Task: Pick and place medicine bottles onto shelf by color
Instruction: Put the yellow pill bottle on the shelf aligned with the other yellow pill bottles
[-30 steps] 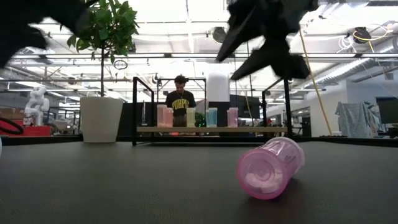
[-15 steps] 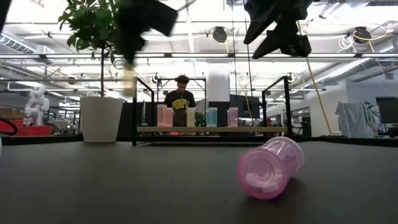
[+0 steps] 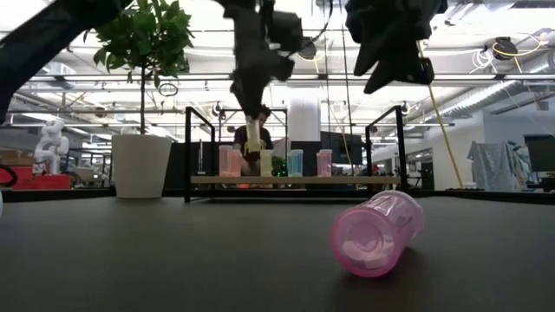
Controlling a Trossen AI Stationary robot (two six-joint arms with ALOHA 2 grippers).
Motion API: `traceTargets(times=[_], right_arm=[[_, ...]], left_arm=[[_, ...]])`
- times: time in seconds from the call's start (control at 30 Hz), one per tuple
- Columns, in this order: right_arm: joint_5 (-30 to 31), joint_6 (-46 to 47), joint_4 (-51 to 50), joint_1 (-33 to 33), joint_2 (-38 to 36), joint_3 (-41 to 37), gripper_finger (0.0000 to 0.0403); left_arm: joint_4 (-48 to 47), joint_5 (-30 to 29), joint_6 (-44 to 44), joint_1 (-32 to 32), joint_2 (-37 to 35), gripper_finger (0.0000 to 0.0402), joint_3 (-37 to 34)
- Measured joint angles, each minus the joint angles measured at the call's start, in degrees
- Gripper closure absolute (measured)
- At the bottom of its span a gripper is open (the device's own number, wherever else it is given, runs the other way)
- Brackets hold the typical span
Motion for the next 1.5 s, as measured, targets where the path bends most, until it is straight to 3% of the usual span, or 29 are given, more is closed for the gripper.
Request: traceTargets(times=[0.33,0.83,1.3,1.5], right_arm=[[-2.1,0.2,0.4,-3.9,0.0,-4.3,0.0261],[-4.5,0.0,0.6,-6.2,-0.2,-5.4,0.0261],[-4.6,1.5,0.6,-6.1,-0.2,-5.4,0.0261],[-4.7,2.3,0.6,-6.1,-0.2,-5.4,0.0261]], left_arm=[[3.7,0.3,0.0,7.7,5.3,0.0266,0.2],[9.4,0.3,0.2,3.3,6.5,0.0266,0.2],[8.8,0.2,0.6,4.6,7.4,0.0265,0.2],[8.8,1.0,0.6,4.6,7.4,0.0216,0.2]])
